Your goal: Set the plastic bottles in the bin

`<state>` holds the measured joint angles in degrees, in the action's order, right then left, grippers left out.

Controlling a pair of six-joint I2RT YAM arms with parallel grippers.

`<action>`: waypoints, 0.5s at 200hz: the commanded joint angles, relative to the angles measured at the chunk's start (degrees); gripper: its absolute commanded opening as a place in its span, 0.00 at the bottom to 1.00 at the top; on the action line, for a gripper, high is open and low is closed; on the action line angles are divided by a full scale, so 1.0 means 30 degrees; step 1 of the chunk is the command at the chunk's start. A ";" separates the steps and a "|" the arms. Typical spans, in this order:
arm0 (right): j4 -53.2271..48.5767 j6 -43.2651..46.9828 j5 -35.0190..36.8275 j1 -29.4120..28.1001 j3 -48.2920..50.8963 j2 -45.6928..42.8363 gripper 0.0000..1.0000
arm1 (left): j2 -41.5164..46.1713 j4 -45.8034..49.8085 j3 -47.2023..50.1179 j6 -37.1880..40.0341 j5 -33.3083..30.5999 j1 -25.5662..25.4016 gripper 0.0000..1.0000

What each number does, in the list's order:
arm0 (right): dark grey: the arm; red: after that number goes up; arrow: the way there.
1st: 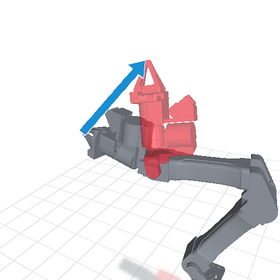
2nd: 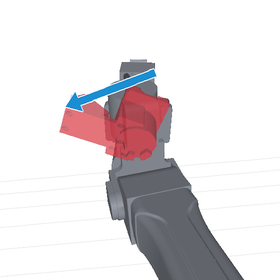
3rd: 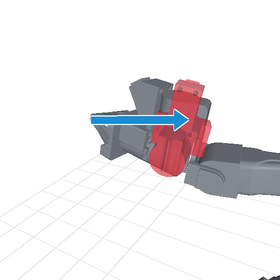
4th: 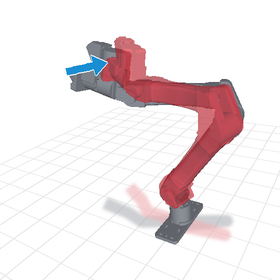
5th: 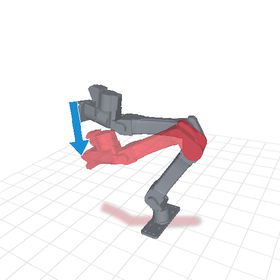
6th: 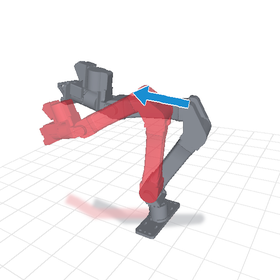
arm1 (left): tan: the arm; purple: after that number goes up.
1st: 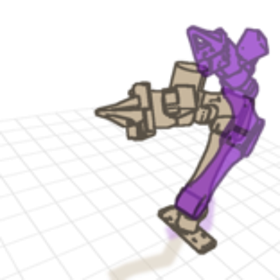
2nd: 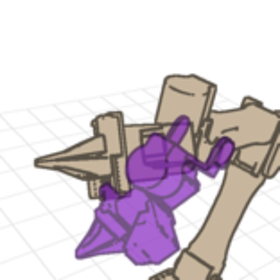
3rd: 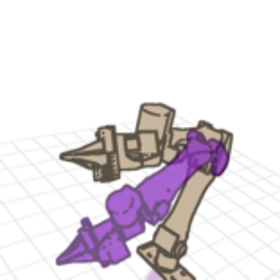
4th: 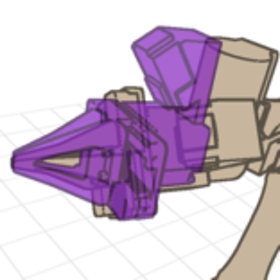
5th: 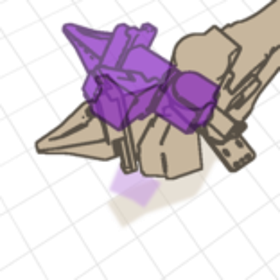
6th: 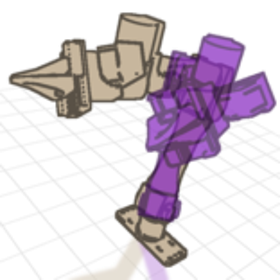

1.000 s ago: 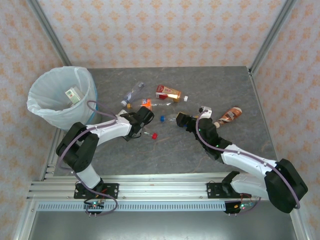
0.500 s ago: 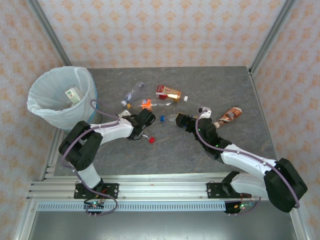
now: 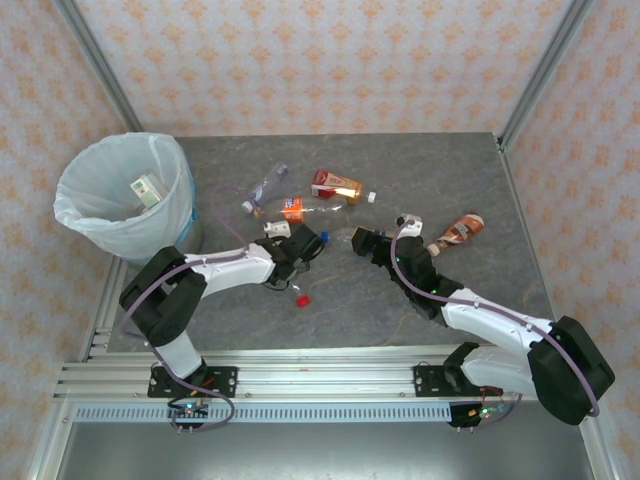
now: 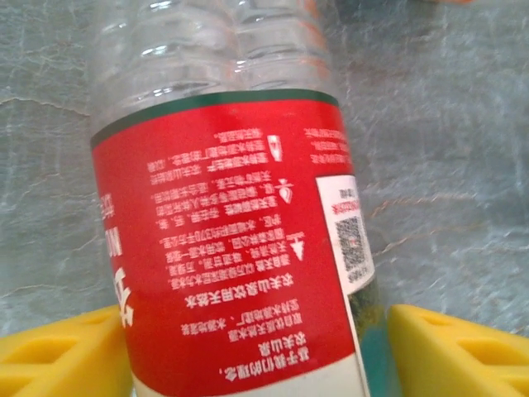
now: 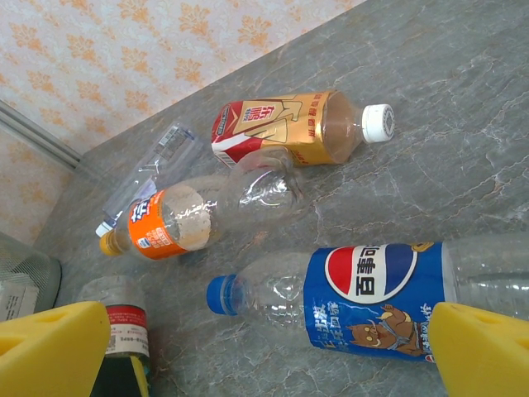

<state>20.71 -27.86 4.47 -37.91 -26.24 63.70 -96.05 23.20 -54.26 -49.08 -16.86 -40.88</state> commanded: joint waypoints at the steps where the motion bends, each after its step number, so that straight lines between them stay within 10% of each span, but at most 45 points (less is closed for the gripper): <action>1: -0.0167 0.0101 0.0034 0.0054 -0.0555 -0.0083 0.99 | 0.1050 0.1124 0.0748 0.1631 0.0335 0.0115 0.83; 100: -0.0480 -0.0049 -0.0205 0.0053 -0.0601 -0.0308 0.99 | -0.1167 -0.0410 0.0695 0.0290 0.2909 0.1880 0.76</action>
<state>20.16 -27.86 4.43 -37.91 -26.92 63.70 -97.32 23.62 -51.70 -48.10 -9.41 -35.55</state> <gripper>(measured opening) 0.992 0.804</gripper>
